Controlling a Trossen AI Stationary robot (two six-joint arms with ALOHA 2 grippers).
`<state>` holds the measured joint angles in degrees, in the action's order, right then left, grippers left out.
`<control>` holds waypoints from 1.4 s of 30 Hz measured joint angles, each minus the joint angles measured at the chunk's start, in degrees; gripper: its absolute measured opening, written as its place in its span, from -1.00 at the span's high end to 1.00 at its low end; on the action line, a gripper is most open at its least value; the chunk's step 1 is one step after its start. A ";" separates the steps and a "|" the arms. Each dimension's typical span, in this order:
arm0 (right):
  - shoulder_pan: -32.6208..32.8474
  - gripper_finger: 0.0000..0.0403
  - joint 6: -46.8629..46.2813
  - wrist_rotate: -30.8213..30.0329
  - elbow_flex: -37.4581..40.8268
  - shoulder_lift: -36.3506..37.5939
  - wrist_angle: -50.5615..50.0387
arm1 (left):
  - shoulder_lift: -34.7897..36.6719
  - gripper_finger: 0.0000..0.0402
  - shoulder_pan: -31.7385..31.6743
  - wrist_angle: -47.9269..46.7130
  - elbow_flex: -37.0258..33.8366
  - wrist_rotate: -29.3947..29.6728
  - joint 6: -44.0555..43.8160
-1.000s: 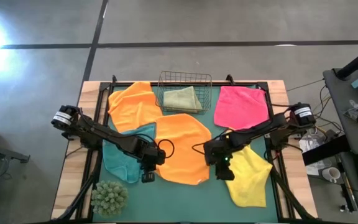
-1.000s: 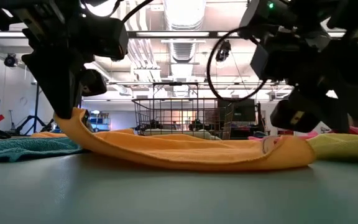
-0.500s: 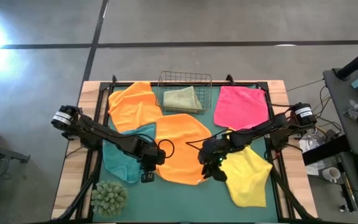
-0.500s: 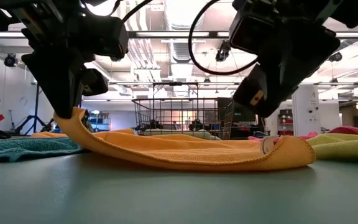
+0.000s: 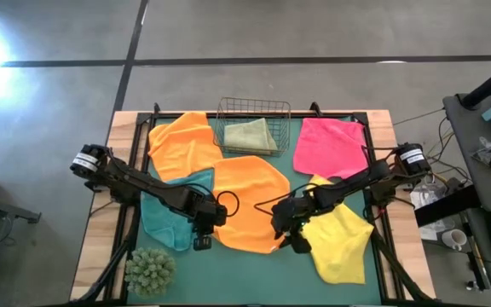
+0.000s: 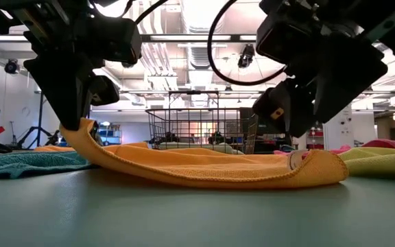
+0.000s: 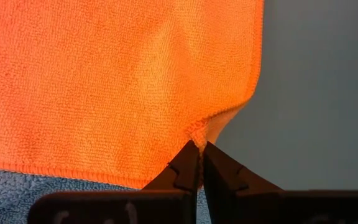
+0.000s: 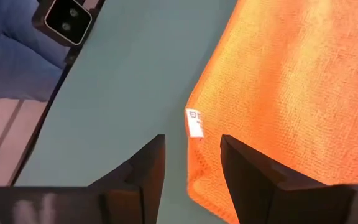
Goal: Fold microfiber towels
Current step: Fold the orange microfiber cloth
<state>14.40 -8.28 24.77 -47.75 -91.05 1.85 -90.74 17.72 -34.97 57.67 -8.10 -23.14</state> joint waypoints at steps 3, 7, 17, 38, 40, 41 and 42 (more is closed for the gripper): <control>-0.03 0.28 0.20 -0.65 0.00 -0.04 0.15 | 0.00 1.00 0.00 0.01 0.00 0.00 -0.02; 0.58 0.28 0.25 -0.37 -0.09 -2.27 0.66 | 0.02 1.00 0.00 0.02 0.00 0.01 -0.02; 1.35 0.28 -1.37 -0.41 -0.09 -6.54 2.30 | 0.02 1.00 0.00 0.02 0.00 0.00 -0.31; 4.45 0.95 -19.66 -3.05 -0.07 0.51 2.70 | 3.61 1.00 0.20 -0.20 0.00 0.02 1.38; 5.47 0.95 -21.64 -6.23 -0.07 3.30 2.66 | 5.39 1.00 0.30 -0.14 0.00 0.02 1.64; 5.99 0.95 -22.44 -8.08 -0.07 4.84 2.46 | 6.24 1.00 0.31 -0.14 0.00 0.02 1.62; 6.54 0.95 -23.61 -10.42 -0.07 6.24 2.24 | 7.22 1.00 0.36 -0.20 0.00 0.02 1.55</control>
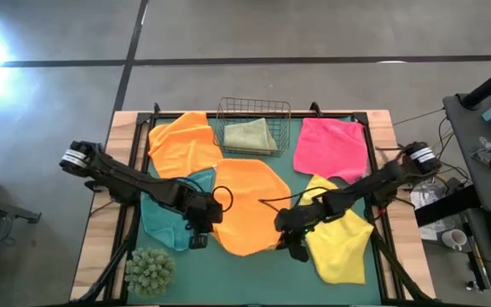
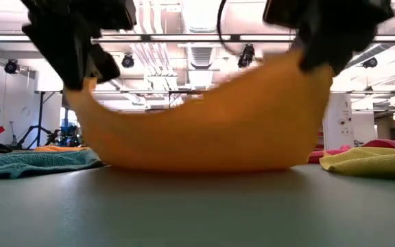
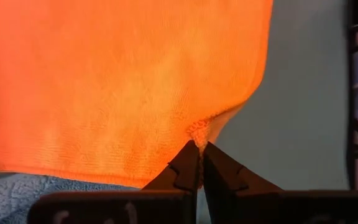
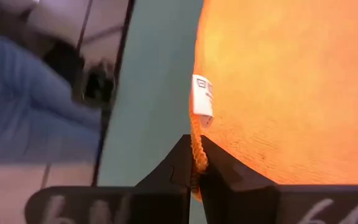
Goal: Fold microfiber towels
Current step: Fold the orange microfiber cloth
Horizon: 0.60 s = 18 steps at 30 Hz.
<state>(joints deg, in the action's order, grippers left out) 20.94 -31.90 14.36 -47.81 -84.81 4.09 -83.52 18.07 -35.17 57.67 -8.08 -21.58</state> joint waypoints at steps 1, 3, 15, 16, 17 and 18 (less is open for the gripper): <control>0.52 0.95 -0.83 -2.57 0.00 1.58 -0.48 | 1.12 1.00 0.17 -0.08 0.00 -0.02 -0.10; 1.56 0.95 -2.69 -7.23 0.00 4.58 -2.03 | 3.57 1.00 0.48 -0.11 0.00 0.01 -0.27; 5.06 0.95 -5.69 -30.23 0.01 16.97 -4.36 | 19.66 1.00 2.59 0.17 0.16 14.78 -1.74; 5.05 0.95 -5.50 -32.16 -0.14 17.45 -4.50 | 20.66 1.00 2.55 0.18 0.34 17.46 -1.32; 4.93 0.95 -4.78 -33.83 -0.51 18.10 -4.55 | 21.73 1.00 2.55 0.28 0.50 19.89 -0.38; 4.92 0.95 -4.09 -35.39 -0.95 18.74 -4.60 | 22.67 1.00 2.55 0.22 0.57 21.79 0.56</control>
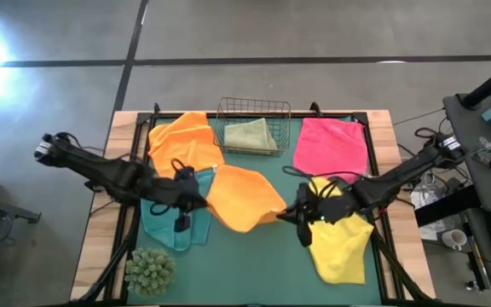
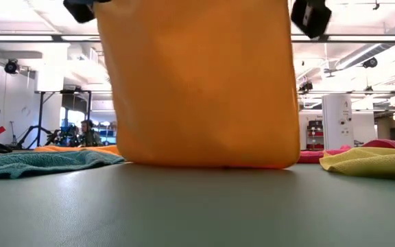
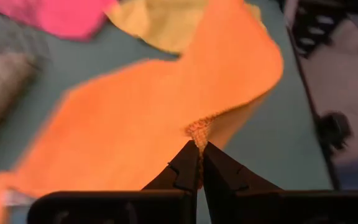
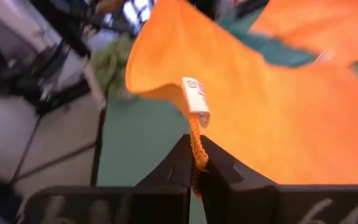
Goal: Fold microfiber towels
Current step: Fold the orange microfiber cloth
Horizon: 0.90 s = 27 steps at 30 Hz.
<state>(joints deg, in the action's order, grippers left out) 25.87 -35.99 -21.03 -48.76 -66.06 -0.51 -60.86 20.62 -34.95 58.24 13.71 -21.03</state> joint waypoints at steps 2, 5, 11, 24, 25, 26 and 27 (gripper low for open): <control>-0.15 0.95 2.42 -3.06 -1.34 1.04 -0.04 | 1.39 1.00 -0.07 0.03 0.41 2.70 0.76; -0.31 0.95 5.76 -6.31 -5.05 2.18 -3.04 | 2.73 1.00 -0.37 0.02 1.35 6.32 2.32; -0.37 0.95 11.42 -12.54 -16.09 1.84 -15.57 | 2.77 1.00 -0.42 2.45 4.11 14.34 7.64; -4.43 0.96 24.18 -28.40 -29.68 0.70 -30.90 | -0.96 1.00 -2.78 20.42 10.16 36.64 34.28; -5.34 0.96 25.53 -28.76 -29.70 0.70 -30.96 | -1.26 1.00 -3.52 21.97 10.42 36.60 35.63; -6.17 0.96 26.57 -28.78 -29.69 0.70 -30.99 | -1.59 1.00 -4.19 22.78 10.52 36.65 36.45; -6.88 0.96 27.05 -28.75 -29.58 0.70 -30.93 | -1.82 1.00 -4.70 23.26 10.69 36.69 36.61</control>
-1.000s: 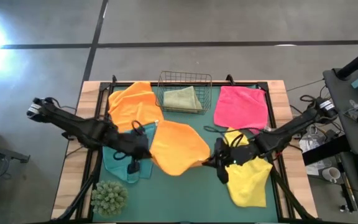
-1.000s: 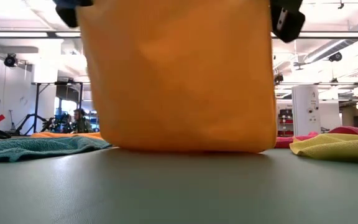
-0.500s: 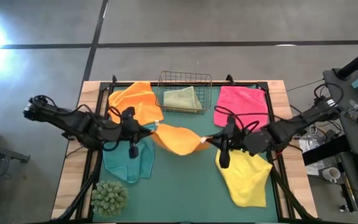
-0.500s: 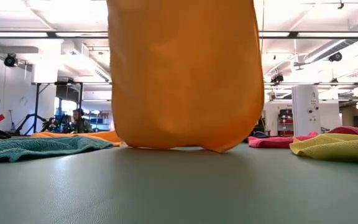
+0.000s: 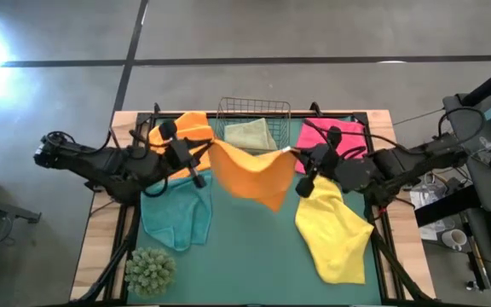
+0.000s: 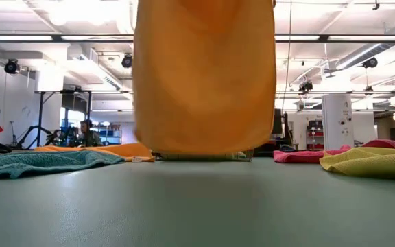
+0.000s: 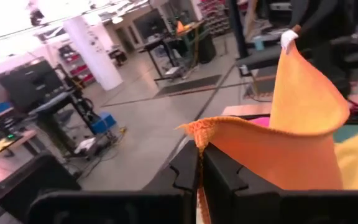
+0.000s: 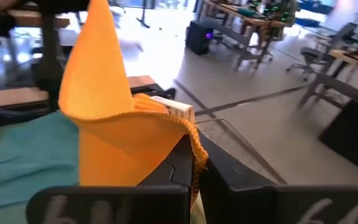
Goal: Fold microfiber towels
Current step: Fold the orange microfiber cloth
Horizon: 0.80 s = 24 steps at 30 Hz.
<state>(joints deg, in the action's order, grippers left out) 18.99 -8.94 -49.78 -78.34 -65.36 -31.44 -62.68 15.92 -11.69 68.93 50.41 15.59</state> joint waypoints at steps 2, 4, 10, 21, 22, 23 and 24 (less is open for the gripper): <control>-0.83 0.96 1.34 0.04 0.33 0.01 -0.24 | -0.36 1.00 -0.64 0.11 0.06 0.01 -0.06; -1.02 0.96 2.85 0.06 0.59 0.00 -0.16 | -0.71 1.00 -0.59 -0.54 -0.07 -0.07 -0.17; -0.88 0.96 3.30 0.82 0.63 0.00 -0.14 | -1.48 1.00 -0.48 -3.28 -0.65 -2.37 -5.28; 7.59 0.96 -26.41 14.85 4.28 -5.61 -4.89 | -4.56 1.00 6.69 -21.96 -2.38 -22.76 -38.99; 8.45 0.96 -28.42 15.09 4.26 -6.39 -4.30 | -5.24 1.00 7.77 -22.19 -2.57 -23.90 -40.61; 9.30 0.96 -30.37 15.41 4.23 -7.14 -3.54 | -6.05 1.00 8.85 -22.43 -2.59 -24.63 -41.83; 10.37 0.96 -31.68 15.35 4.19 -7.93 -2.67 | -6.85 1.00 9.88 -22.30 -2.60 -24.92 -42.21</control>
<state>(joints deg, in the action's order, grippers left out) 29.36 -40.61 -34.43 -74.15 -73.30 -34.11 -69.52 25.80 -33.99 66.32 25.49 -26.63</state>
